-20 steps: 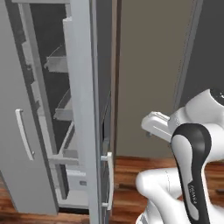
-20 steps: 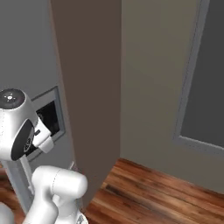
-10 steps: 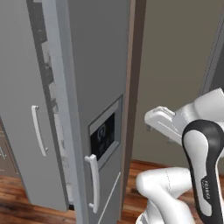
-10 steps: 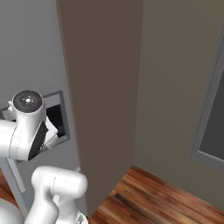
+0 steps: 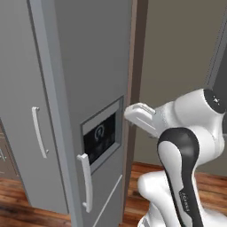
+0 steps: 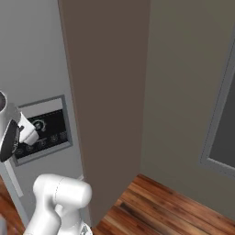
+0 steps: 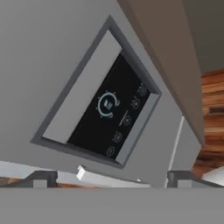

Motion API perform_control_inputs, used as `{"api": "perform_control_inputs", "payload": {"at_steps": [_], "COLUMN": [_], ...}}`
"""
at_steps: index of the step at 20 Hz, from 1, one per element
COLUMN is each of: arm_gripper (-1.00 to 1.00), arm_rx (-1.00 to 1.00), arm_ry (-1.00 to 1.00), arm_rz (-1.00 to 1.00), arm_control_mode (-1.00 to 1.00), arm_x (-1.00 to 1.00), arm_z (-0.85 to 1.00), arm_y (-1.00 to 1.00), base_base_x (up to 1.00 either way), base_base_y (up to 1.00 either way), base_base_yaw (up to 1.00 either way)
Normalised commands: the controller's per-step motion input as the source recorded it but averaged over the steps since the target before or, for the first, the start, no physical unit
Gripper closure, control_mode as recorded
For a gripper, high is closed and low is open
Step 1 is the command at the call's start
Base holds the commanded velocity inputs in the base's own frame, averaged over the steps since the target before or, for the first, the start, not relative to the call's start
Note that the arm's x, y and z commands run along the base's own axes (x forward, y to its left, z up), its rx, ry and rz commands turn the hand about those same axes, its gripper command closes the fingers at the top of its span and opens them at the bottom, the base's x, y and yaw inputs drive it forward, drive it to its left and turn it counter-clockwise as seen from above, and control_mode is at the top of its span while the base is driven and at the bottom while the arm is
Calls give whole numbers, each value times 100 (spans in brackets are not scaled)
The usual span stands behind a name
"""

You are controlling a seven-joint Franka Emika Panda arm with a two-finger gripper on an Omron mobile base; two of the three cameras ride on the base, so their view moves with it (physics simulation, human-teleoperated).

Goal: Take the kiwi and lemon from the highest rack and move them to the second highest rack where the steak and pear are located, to maximize freezer space. Close the freezer door after rearranging.

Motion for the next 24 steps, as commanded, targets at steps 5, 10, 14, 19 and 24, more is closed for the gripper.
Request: {"api": "perform_control_inputs", "payload": {"at_steps": [5, 10, 14, 19, 24], "arm_gripper": [-100, -100, -100, -100, -100], "arm_rx": [-1, 0, 0, 0, 0], "arm_ry": [-1, 0, -3, -4, -5], "arm_rz": [-13, -19, -16, -14, -14], "arm_control_mode": [-100, -100, -100, -100, -100], "arm_x": [51, 77, 69, 67, 74], "arm_z": [19, 1, -2, -11, -16], "arm_y": [45, 35, 42, 40, 37], "base_base_x": [0, 0, 0, 0, 0], "base_base_y": [0, 0, 0, 0, 0], "base_base_yaw": [0, 0, 0, 0, 0]}}
